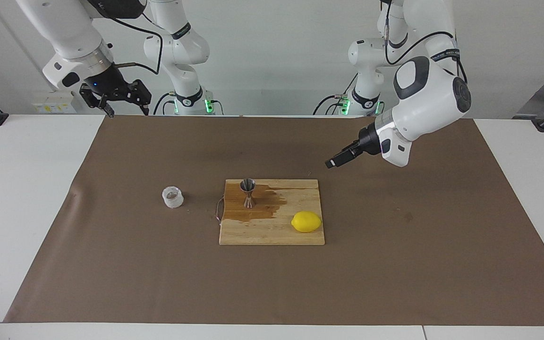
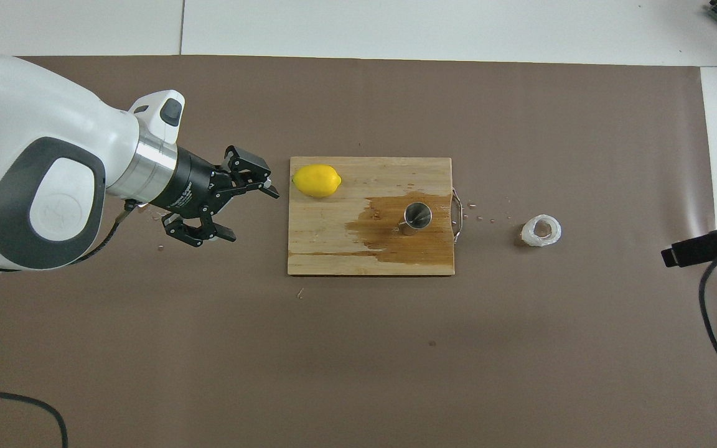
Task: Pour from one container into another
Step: 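Withdraw the left gripper to rest while the right gripper reaches the white cup, then close the right gripper around the small white cup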
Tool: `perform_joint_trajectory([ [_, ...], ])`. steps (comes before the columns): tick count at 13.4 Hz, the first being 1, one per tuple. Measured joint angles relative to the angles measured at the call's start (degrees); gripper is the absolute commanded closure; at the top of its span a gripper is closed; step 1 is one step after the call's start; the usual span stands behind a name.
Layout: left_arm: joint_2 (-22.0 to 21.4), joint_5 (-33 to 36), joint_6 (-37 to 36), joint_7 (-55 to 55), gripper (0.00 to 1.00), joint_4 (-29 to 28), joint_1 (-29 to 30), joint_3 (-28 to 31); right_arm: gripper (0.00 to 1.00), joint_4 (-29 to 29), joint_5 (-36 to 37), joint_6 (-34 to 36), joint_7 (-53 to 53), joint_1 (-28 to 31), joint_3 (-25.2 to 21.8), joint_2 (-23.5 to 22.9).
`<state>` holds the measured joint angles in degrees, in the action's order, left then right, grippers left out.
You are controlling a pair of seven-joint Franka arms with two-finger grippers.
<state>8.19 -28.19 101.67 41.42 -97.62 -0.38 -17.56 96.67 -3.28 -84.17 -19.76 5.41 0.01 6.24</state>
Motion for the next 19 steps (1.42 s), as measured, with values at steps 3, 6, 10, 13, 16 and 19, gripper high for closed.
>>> perform_joint_trajectory([
  [3,-1.98,6.31,-1.61,-8.89,0.0,0.06,0.1,0.45,0.0,4.29,-0.59,-7.02,-21.75,5.17,-0.24,0.32],
  [6,-4.17,13.92,-2.99,-16.28,0.0,0.08,0.14,0.66,0.0,12.77,-6.76,-16.11,-38.89,8.73,-0.41,1.32],
  [10,-6.46,19.49,-5.05,-23.67,0.0,0.07,0.25,2.06,0.0,20.23,-22.69,-26.34,-67.59,11.99,-0.46,-4.12],
  [13,-7.72,21.91,-5.87,-31.22,0.0,0.08,0.22,8.23,0.0,22.1,-38.0,-31.94,-88.71,13.17,-0.53,-13.33],
  [16,-8.09,23.51,-6.31,-39.31,0.0,0.29,0.22,14.01,0.0,24.61,-47.04,-32.1,-100.72,12.94,-0.21,-17.89],
  [19,-8.19,26.36,-10.64,-39.88,0.0,3.54,0.19,15.45,0.0,25.72,-56.64,-31.87,-112.86,12.9,0.09,-22.76],
])
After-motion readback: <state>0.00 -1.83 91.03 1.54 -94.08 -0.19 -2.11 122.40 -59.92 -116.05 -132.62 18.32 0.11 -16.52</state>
